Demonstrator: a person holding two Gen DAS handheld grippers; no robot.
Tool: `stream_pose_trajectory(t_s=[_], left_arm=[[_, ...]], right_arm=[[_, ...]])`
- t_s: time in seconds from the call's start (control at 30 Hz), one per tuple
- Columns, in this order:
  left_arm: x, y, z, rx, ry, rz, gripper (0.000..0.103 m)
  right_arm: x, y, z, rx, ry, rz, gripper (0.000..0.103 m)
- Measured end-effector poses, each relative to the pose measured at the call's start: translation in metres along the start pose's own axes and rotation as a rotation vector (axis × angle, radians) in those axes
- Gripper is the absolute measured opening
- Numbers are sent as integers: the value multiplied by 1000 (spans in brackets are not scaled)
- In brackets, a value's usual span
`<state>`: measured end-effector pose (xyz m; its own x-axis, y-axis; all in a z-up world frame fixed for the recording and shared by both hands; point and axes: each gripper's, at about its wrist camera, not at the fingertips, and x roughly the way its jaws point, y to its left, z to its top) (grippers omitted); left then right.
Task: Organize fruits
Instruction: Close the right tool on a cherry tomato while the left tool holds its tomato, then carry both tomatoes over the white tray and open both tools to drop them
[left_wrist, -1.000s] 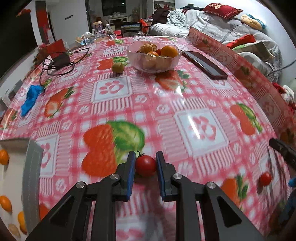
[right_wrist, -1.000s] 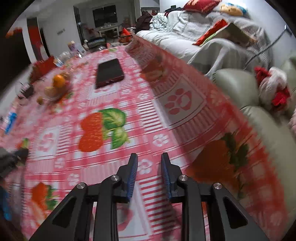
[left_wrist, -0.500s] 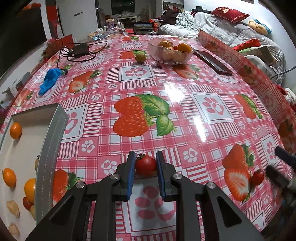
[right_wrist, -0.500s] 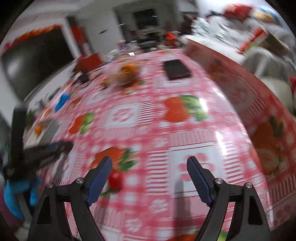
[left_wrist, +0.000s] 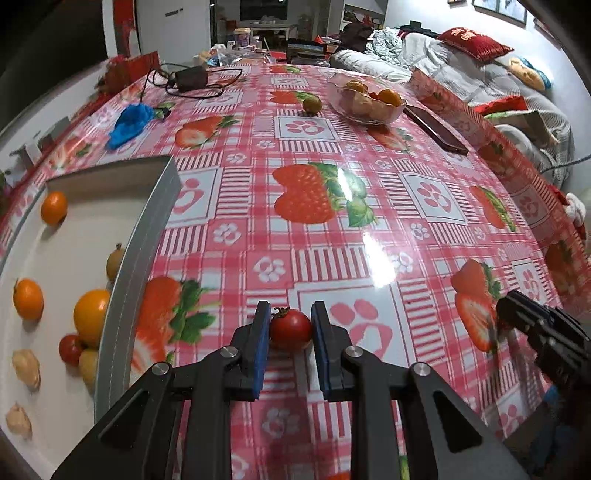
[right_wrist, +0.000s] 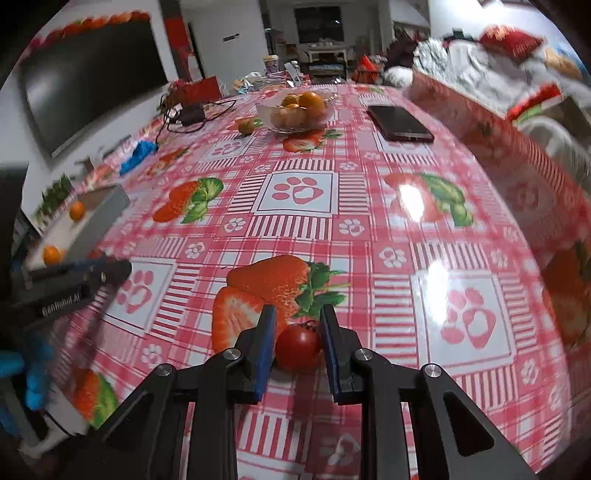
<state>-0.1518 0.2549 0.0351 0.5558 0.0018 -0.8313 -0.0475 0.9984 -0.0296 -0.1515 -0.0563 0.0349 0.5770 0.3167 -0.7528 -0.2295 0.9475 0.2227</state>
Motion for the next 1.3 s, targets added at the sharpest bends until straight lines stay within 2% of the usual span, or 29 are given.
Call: stream_pose_trajectory(t_s=[0.17,0.27,0.57,0.73,0.77,0.8,0.83,0.87,0.93,1.03,1.1,1.13,1.17,1.2,1.3], left_arm=[[-8,5,-3,-30,6,-21,24],[-16,4,-6,-27,0,-32,24],[-40,6,-9,-1,-40,-37,24],[-42,11,-17,-5,-36,-41,24],[-42,11,-19,-4,-32,-39,24],[-41,11,-21,-5,-26,-40,24],[-40,11,-22,-7,-22,-42,24],[-39,11,-23,-9,-18,-43,24],[-39,11,-25,-8,-15,-42,24],[-39,11,-25,-8,-11,-40,24],[-39,11,-24,-9,-11,-42,24],[-40,11,-24,-8,-12,-43,24],[-40,11,-24,-6,-13,-44,24],[-41,11,-24,-4,-13,-44,24],[-41,11,-24,-5,-11,-45,24]], right_arm=[[-10,-16,9,103,1,63,26],[-16,-20,11,121,-2,70,27],[-22,-7,14,81,1,58,27],[-21,4,1,-6,9,0,27],[-19,6,-4,-22,14,-11,30],[-17,7,-6,-27,20,-20,46],[-16,6,-8,-27,19,-29,57],[-14,4,-11,-24,9,-47,62],[-8,2,-13,-14,24,-52,62],[-6,2,-11,-13,9,-61,61],[-2,3,-8,-15,12,-67,44],[-1,4,-7,-21,14,-76,39],[0,6,-6,-31,20,-82,29],[0,7,-6,-34,24,-83,25],[-2,7,-7,-23,36,-70,25]])
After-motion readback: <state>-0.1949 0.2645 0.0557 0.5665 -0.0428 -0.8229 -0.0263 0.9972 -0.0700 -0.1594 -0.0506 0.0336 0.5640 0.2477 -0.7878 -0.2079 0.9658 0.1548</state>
